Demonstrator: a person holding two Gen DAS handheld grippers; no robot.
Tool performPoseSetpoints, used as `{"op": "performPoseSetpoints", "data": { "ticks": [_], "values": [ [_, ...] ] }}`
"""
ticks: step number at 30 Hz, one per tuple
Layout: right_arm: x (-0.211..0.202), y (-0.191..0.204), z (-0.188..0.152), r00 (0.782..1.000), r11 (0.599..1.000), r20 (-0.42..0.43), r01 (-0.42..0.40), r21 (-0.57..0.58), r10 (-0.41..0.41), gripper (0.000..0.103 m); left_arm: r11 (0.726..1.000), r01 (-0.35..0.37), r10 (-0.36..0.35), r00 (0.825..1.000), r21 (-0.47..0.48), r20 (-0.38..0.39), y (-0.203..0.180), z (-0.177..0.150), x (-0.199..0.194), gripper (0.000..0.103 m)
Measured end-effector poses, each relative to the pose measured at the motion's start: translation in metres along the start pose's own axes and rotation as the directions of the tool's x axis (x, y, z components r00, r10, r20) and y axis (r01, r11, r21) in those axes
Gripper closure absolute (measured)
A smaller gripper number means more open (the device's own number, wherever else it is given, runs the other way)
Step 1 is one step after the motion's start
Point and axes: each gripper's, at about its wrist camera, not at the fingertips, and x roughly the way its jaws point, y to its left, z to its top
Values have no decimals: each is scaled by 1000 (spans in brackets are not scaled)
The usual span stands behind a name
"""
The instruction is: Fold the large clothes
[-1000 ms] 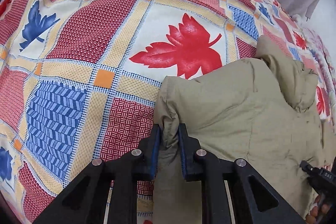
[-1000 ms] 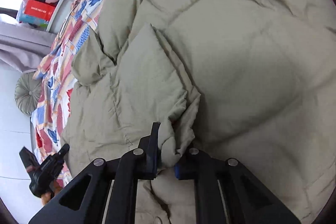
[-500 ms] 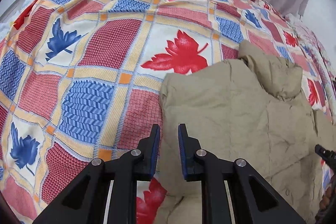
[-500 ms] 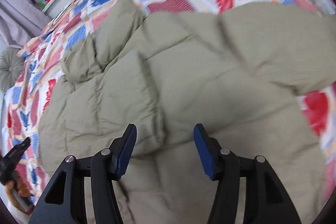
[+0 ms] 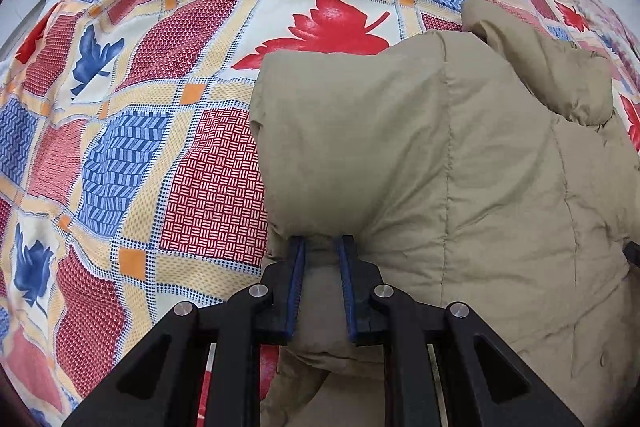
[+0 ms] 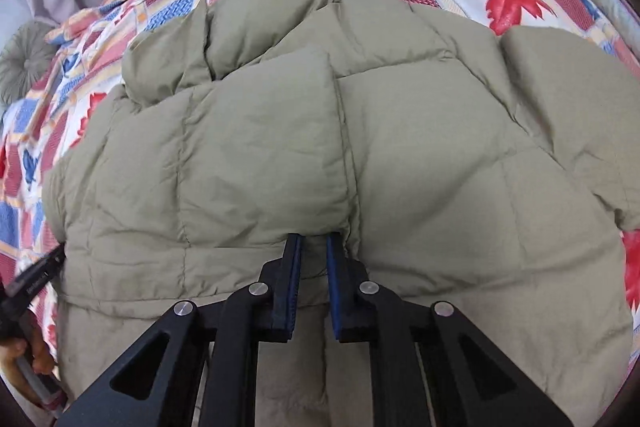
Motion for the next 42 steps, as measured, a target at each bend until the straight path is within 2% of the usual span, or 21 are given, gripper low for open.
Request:
{"op": "performPoseSetpoints", "data": {
  "ticks": [5,10,20,23,24,25,26,27,29,35,38,39,42],
  "values": [
    [-27,-27,-10,998,996,-34,-49,70,52,88,999,-21,22,1000,24,-22,-6,1,-15,83],
    [-48,-55,-31,993,984,-61,-93,153,104,86,999,-6,8,999,49,-41,-26,-11,-38,83],
    [-76,-89,-78,980,960,-114,-129,248,161,85,990,110,-99,988,91,-116,-104,-54,-74,83],
    [-84,-104,-86,978,948,-113,-136,288,175,79,982,148,-132,982,117,-138,-133,-64,-80,83],
    [-86,-108,-88,978,944,-109,-138,299,177,74,979,159,-140,980,127,-143,-141,-67,-81,74],
    [-90,-115,-89,978,941,-104,-139,309,179,71,976,170,-150,977,137,-150,-149,-69,-82,55],
    [-94,-120,-91,979,938,-97,-139,317,178,67,973,182,-161,976,140,-149,-158,-72,-85,7],
    [-96,-125,-90,980,936,-92,-140,322,178,64,973,185,-168,978,138,-126,-164,-74,-90,0],
    [-103,-135,-92,981,933,-81,-141,331,177,61,966,198,-182,978,167,-106,-180,-76,-98,0],
    [-120,-174,-92,981,915,-45,-160,370,189,49,959,205,-179,974,197,-140,-223,-81,-102,0],
    [-127,-201,-91,975,890,-13,-196,411,221,44,954,239,-207,962,181,-179,-239,-83,-99,0],
    [-130,-210,-89,973,880,3,-212,424,233,39,955,240,-208,961,175,-183,-243,-84,-98,0],
    [-139,-239,-83,966,858,42,-247,451,256,36,960,221,-189,965,174,-180,-259,-85,-98,0]
  ]
}}
